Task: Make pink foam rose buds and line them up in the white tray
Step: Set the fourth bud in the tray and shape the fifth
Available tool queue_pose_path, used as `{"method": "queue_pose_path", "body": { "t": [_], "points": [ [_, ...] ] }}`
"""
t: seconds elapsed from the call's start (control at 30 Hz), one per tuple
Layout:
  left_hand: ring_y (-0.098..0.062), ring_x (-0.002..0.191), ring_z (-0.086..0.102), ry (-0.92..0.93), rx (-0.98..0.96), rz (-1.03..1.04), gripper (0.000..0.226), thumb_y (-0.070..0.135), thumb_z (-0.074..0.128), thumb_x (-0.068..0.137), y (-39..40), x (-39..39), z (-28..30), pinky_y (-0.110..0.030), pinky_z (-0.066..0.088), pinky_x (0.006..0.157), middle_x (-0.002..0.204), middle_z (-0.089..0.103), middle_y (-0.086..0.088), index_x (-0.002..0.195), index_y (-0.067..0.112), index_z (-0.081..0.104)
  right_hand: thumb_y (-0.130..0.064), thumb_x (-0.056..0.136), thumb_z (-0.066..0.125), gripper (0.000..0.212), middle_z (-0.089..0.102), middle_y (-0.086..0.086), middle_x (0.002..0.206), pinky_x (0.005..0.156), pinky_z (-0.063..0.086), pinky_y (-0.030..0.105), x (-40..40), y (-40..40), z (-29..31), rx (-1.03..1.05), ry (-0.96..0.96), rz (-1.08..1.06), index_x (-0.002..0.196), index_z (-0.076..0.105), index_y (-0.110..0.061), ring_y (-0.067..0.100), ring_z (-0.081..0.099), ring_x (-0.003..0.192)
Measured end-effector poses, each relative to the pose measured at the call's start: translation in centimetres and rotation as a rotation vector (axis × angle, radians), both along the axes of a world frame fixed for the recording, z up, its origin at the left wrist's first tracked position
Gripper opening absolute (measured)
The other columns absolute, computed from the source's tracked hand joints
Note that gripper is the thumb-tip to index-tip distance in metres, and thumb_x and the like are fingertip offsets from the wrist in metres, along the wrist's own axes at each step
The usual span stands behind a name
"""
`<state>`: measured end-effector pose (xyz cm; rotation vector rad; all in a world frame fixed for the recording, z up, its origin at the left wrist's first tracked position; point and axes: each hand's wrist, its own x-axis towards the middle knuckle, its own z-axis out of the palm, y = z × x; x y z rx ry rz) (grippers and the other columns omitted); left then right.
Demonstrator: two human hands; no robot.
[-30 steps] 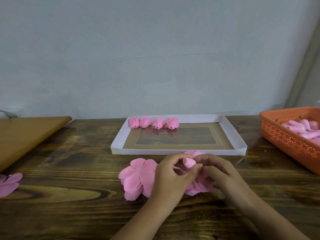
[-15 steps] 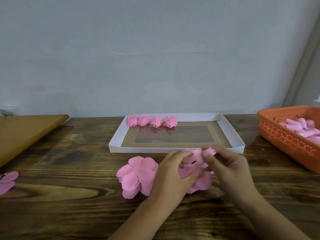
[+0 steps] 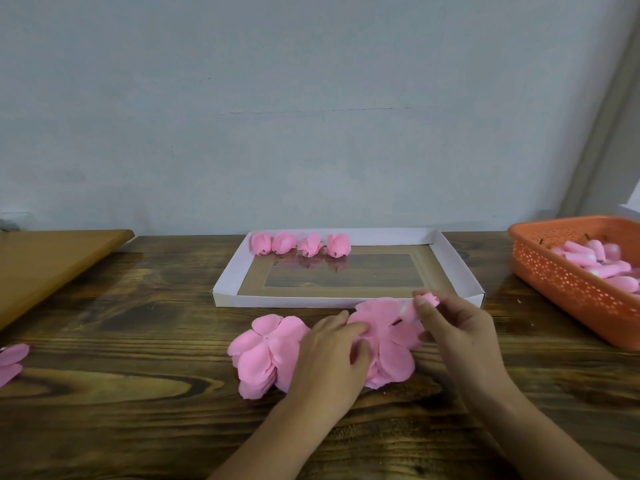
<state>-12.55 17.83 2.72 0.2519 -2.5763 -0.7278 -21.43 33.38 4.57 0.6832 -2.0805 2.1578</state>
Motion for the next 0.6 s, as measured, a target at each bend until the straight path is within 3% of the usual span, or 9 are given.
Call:
{"method": "queue_pose_path", "body": {
  "t": [0.17,0.27,0.43,0.6],
  "points": [
    [-0.007,0.119,0.051,-0.004,0.025,0.007,0.028,0.024,0.055,0.099,-0.05,0.04,-0.13,-0.016,0.031,0.093,0.127,0.064,0.010,0.119,0.028,0.074,-0.023,0.096,0.065,0.023,0.077,-0.006,0.084,0.062,0.058,0.022,-0.13,-0.01,-0.31,0.025,0.024,0.003,0.088,0.077,-0.041,0.005,0.070,0.076],
    [-0.001,0.120,0.046,-0.002,0.041,0.011,0.031,0.023,0.057,0.099,-0.06,-0.01,-0.06,-0.013,0.029,0.099,0.135,0.059,0.013,0.125,0.029,0.071,-0.022,0.096,0.065,0.026,0.076,-0.007,0.082,0.060,0.055,0.020,-0.13,-0.12,-0.38,0.024,0.033,0.006,0.087,0.076,-0.043,0.002,0.069,0.073],
    [-0.004,0.131,0.044,-0.006,0.015,0.046,0.035,0.025,0.057,0.099,-0.05,-0.18,0.04,-0.011,0.024,0.103,0.147,0.053,0.012,0.133,0.027,0.067,-0.022,0.095,0.065,0.026,0.077,-0.006,0.083,0.069,0.058,0.031,0.08,-0.18,-0.50,0.030,0.026,0.019,0.088,0.076,-0.044,0.009,0.072,0.078],
    [0.000,0.128,0.043,0.000,0.040,0.054,0.036,0.024,0.059,0.099,0.08,-0.16,0.08,-0.005,0.021,0.100,0.145,0.053,0.014,0.134,0.028,0.066,-0.023,0.095,0.063,0.029,0.077,-0.008,0.084,0.066,0.061,0.026,0.36,-0.24,-0.27,0.047,0.029,0.039,0.083,0.077,-0.045,0.009,0.072,0.082]
  ]
}}
